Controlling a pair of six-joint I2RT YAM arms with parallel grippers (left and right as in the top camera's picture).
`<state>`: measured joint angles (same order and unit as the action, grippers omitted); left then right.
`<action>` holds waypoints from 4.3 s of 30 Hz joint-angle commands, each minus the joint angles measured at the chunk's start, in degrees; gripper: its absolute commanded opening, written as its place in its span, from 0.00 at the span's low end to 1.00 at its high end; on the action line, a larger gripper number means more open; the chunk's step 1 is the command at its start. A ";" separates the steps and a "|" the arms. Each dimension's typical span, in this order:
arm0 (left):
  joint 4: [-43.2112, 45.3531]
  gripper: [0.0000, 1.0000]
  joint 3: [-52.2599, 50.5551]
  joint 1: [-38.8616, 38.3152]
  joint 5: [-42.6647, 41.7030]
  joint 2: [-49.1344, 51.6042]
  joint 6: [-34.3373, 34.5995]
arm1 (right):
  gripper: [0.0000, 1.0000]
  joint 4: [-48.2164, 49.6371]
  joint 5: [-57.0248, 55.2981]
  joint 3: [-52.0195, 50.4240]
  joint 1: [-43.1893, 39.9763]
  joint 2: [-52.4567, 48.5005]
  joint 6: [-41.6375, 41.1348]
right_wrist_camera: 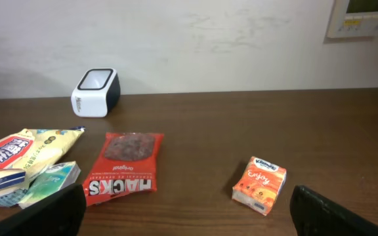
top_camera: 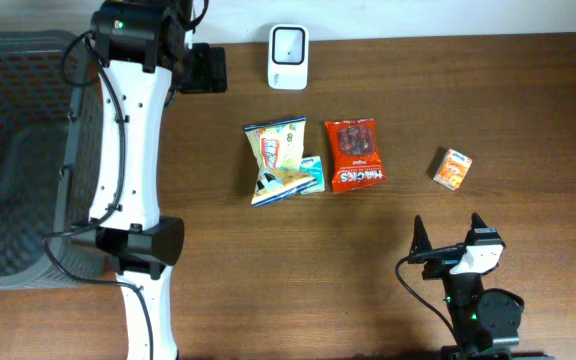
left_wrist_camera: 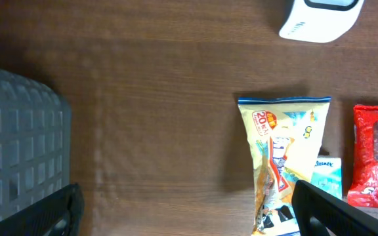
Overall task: Scan the item barcode
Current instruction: 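Reach the right gripper to the red snack bag and grasp it, then lift the red bag with right gripper and hold it before the scanner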
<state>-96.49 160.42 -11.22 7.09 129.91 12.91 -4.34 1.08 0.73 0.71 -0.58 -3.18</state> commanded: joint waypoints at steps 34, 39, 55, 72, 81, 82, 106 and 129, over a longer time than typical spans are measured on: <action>-0.04 0.99 -0.33 0.48 0.22 -0.04 1.18 | 0.99 -38.40 -22.18 90.84 22.40 -120.80 -1.79; -0.04 0.99 -0.33 0.48 0.22 -0.04 1.18 | 0.75 -35.28 -22.14 90.42 22.43 -125.52 -1.75; -0.07 0.99 -0.33 0.52 0.22 -0.04 1.18 | 0.04 -67.47 52.37 116.69 -6.45 -126.64 13.14; -0.07 0.99 -0.33 0.52 0.22 -0.04 1.18 | 0.61 -77.18 24.50 121.09 -12.00 -130.81 11.47; -0.04 0.99 -0.33 0.52 0.22 -0.04 1.18 | 0.99 -69.44 -24.30 112.10 7.56 -131.01 9.81; -0.07 0.99 -0.33 0.52 0.22 -0.07 1.18 | 1.00 -66.45 -24.28 109.59 7.02 -131.01 9.77; -0.07 0.99 -0.33 0.52 0.22 -0.04 1.18 | 0.04 -93.02 60.26 113.55 2.14 -131.05 49.27; -0.07 0.99 -0.33 0.52 0.22 -0.04 1.18 | 0.04 -25.33 0.44 124.37 18.69 -133.98 9.20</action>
<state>-96.64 159.94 -10.90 7.09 130.08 13.54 -34.70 7.31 127.59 16.73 -132.60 0.69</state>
